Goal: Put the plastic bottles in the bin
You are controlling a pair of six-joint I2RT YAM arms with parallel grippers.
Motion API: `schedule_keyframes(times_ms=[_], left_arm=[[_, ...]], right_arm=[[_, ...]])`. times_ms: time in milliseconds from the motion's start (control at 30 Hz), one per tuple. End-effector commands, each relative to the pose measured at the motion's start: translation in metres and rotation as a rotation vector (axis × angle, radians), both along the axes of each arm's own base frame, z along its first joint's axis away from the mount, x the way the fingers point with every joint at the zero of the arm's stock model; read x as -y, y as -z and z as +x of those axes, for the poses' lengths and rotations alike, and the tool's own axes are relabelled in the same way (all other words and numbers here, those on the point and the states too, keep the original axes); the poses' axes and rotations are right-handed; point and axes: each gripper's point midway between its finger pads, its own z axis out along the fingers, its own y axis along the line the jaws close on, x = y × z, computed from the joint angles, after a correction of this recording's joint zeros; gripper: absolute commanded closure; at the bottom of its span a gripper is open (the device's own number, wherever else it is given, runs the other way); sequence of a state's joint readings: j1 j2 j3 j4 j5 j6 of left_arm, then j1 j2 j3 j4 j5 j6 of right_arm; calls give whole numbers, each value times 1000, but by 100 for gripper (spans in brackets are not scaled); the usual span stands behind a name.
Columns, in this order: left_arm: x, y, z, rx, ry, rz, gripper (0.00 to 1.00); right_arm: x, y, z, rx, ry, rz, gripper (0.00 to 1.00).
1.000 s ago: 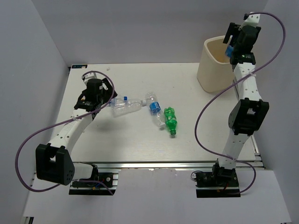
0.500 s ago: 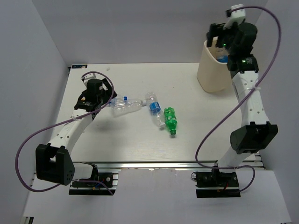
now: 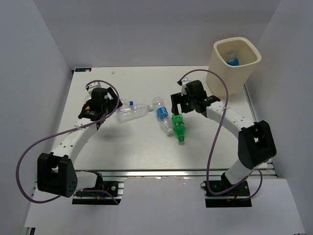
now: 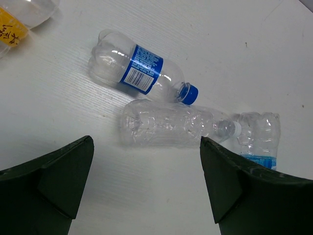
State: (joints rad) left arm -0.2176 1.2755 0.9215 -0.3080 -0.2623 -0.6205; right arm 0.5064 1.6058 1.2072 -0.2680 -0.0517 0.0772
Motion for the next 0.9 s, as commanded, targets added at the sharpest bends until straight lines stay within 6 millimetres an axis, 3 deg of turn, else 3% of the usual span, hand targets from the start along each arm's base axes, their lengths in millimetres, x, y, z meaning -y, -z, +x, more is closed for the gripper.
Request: schedule_keyframes(times_ms=[0,133,233,333,433,467,500,567,600,667,733,767,800,867], left_arm=[[-2,-16,1,63,2,-3,2],[0,-19,3,71,21,-1,2],[-1,-19,2,70,17,7,2],[-1,-18,5,77,10,3,2],[4,-20,10,85,35,-4,2],[5,-20,11,85,39,-5,2],[6,-21,12,84,44,-4,2],[5,-23,13,83,46,4,2],[4,-23,13,83,41,7,2],[3,-22,11,85,41,10,2],[2,-21,11,85,38,14,2],[2,-21,11,84,37,16,2],[2,-20,11,85,39,19,2],[3,-19,11,81,44,18,2]], right_arm=[[1,8,0,-25,93,59,11],[12,52,-9,-136,152,-8,11],[5,75,-25,-215,129,32,11],[-2,92,-37,-277,124,84,11],[1,105,-33,-285,181,81,13],[3,107,-32,-286,195,75,14],[5,107,-31,-286,209,71,23],[12,103,-25,-263,250,64,30],[13,93,-20,-229,257,76,43],[19,76,-9,-165,274,73,57],[28,46,3,-87,290,81,60],[30,33,9,-56,292,82,66],[34,-1,22,21,296,99,67],[40,-42,35,118,299,120,68]])
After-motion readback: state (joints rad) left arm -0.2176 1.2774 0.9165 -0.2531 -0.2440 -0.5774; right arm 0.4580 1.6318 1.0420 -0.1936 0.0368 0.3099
